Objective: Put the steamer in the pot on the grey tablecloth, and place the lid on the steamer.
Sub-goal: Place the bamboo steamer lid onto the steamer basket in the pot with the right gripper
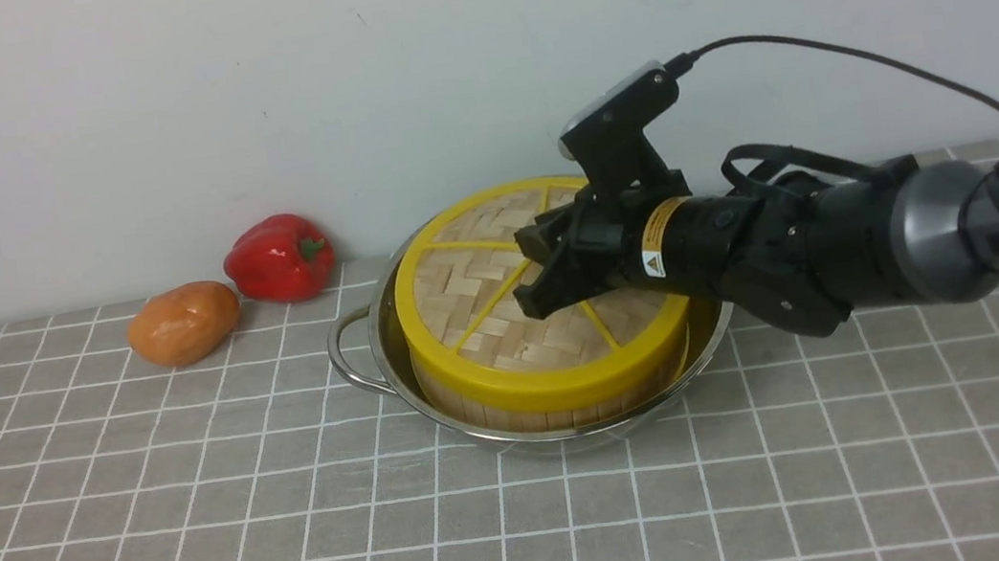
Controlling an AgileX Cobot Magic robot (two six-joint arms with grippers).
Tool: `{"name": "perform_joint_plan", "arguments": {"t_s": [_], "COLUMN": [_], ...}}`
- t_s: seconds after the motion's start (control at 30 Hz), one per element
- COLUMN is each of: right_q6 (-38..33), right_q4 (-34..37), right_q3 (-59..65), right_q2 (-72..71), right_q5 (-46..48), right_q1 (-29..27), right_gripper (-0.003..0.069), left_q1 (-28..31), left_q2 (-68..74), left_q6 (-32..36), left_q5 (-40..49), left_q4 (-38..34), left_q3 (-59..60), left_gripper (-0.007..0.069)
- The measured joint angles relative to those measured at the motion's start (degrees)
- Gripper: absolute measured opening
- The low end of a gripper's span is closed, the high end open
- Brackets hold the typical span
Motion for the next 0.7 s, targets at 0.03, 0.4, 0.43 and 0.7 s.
{"name": "perform_joint_plan", "arguments": {"t_s": [0.03,0.4,0.43,0.7], "right_q6": [0.0,0.0,0.0,0.0], "right_q4": [0.0,0.0,0.0,-0.6], "right_q3": [0.0,0.0,0.0,0.1], "right_q2": [0.0,0.0,0.0,-5.3], "right_q5": [0.0,-1.0,-1.6,-1.3], "right_q1": [0.0,0.0,0.0,0.0], "right_gripper": [0.0143,0.0446,0.0484,0.0547], "left_q1": [0.0,0.0,0.0,0.0], "left_q2": [0.0,0.0,0.0,0.0], "left_q6": [0.0,0.3,0.3,0.3], "left_q5": [0.0,0.0,0.0,0.0], "left_q4": [0.0,0.0,0.0,0.0], "left_q3": [0.0,0.0,0.0,0.0], "left_gripper": [0.0022,0.0022,0.0022,0.0022]}}
